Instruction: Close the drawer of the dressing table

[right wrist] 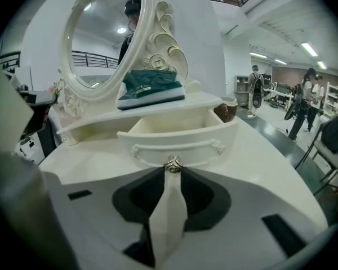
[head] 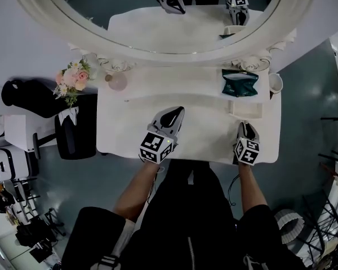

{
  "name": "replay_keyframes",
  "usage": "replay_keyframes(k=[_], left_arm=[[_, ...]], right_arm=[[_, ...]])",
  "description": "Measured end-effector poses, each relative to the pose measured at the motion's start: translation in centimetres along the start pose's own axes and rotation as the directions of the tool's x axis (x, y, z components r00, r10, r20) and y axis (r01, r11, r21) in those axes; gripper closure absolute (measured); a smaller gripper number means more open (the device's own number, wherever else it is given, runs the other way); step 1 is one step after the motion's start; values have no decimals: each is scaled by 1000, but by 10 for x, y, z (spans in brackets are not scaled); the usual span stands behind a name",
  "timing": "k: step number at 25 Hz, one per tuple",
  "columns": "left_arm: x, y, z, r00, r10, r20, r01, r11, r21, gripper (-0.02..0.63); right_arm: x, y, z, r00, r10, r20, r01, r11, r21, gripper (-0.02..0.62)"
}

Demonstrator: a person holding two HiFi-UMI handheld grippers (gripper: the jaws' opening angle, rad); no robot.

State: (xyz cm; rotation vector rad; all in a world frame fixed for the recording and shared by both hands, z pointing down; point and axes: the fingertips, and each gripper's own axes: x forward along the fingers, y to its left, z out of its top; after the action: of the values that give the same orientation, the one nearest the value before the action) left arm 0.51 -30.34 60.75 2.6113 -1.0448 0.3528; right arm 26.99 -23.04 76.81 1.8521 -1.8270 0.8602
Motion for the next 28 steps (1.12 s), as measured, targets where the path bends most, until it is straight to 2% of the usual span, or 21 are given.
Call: replay_keyframes(k=[5,12,28], left_arm=[[0,-1,1,1000,0,2,0,1000,1,601],[0,0,1,1000,2,4,-2,1000,-3,601],[2,4,-1,1000,13,-5,-13,1000,-6,601]], right_arm=[[0,0,0,1000,6,-6,-6,1000,-10,504],[-7,2,12,999,3,42,-3,1000,-7,505],[11,-1,23,1000,7,31,-6,1000,-25,505]])
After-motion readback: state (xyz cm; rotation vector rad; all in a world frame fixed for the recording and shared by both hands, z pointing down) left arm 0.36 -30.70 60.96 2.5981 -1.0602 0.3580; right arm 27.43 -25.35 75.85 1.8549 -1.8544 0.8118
